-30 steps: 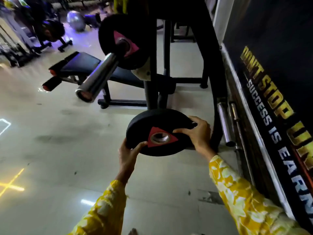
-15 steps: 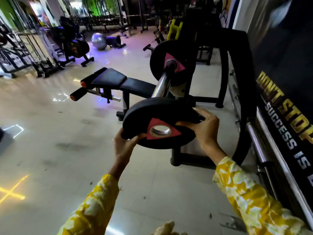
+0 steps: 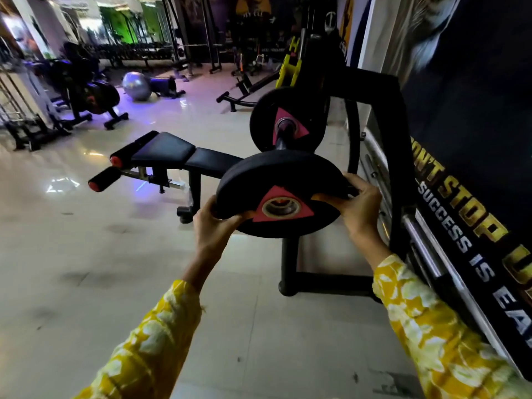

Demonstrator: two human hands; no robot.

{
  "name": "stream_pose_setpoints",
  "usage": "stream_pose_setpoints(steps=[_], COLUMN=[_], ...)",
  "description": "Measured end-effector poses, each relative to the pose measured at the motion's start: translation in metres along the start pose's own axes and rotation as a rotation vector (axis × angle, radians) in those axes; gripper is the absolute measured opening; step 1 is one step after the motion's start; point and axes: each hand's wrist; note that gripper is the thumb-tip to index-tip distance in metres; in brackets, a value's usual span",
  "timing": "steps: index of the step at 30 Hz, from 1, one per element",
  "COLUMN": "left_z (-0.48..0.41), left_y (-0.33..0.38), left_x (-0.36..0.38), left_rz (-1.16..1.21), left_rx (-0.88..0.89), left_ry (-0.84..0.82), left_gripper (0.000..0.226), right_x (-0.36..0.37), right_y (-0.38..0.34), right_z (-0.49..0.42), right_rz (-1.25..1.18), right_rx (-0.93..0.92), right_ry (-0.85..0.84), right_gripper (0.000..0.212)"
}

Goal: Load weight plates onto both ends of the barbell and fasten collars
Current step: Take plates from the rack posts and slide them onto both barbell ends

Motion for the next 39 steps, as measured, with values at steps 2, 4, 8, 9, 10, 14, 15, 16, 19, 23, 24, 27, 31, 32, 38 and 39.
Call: stream_pose_setpoints(steps=[2,4,8,9,10,14,15,16,19,23,24,27,31,32,38,39], left_z=[-0.004,-0.011,-0.032,-0.038,-0.045,-0.073,-0.081,-0.089,-0.111,-0.135,-0.141,-0.161,-0.191,-0.200,-0.257,-0.266], left_y=[0.000,0.002,0.010,0.012,0.014,0.020,0.022,0.022,0.009,-0.013,-0.016,-0.022,-0.034,-0.038,-0.054,-0.057], left_x=[0.000,0.002,0.014,0.018,0.022,0.046,0.053,0.059,0.077,0.092,0.096,0.109,0.128,0.132,0.162,0.166], left_rz=[0.012,0.016,0.005,-0.025,-0.066,-0.282,-0.343,-0.441,-0.677,-0.756,-0.750,-0.746,-0.788,-0.796,-0.863,-0.891], left_rx=[0.007,-0.016,-0.054,-0.053,-0.040,0.221,0.366,0.518,0.804,0.911,0.919,0.887,0.837,0.834,0.829,0.842], left_ry=[0.003,0.000,-0.027,-0.005,0.018,0.118,0.123,0.123,0.096,0.239,0.261,0.279,0.285,0.284,0.287,0.305], left_gripper=[0.061,0.064,0.059,0.059,0.061,0.075,0.071,0.064,0.056,0.059,0.058,0.057,0.056,0.057,0.058,0.059], right_x=[0.003,0.007,0.017,0.022,0.026,0.045,0.050,0.054,0.064,0.072,0.075,0.084,0.095,0.098,0.125,0.128], right_y=[-0.002,-0.005,-0.003,0.001,0.006,0.021,0.022,0.024,0.039,0.065,0.071,0.083,0.108,0.115,0.149,0.154], right_z=[-0.004,-0.009,-0.027,-0.033,-0.039,-0.053,-0.055,-0.057,-0.065,-0.083,-0.089,-0.110,-0.152,-0.161,-0.219,-0.227], right_rz=[-0.011,-0.005,0.025,0.038,0.055,0.185,0.268,0.419,0.853,1.045,1.080,1.102,1.070,1.069,1.026,1.028], right_rx=[-0.003,-0.024,-0.040,-0.029,-0.027,-0.129,-0.225,-0.349,-0.617,-0.729,-0.752,-0.795,-0.823,-0.818,-0.782,-0.786], right_ry=[-0.001,0.005,0.038,0.064,0.095,0.121,0.092,0.070,0.028,0.130,0.161,0.215,0.186,0.190,0.245,0.242], right_gripper=[0.047,0.041,0.034,0.036,0.041,0.068,0.068,0.064,0.056,0.056,0.057,0.058,0.058,0.057,0.056,0.056])
Point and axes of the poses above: each hand's wrist, its own z-axis away from the middle knuckle, its own x-axis out of the palm, y = z × x, and after that the axes turned 4 degrees about -x, right-handed
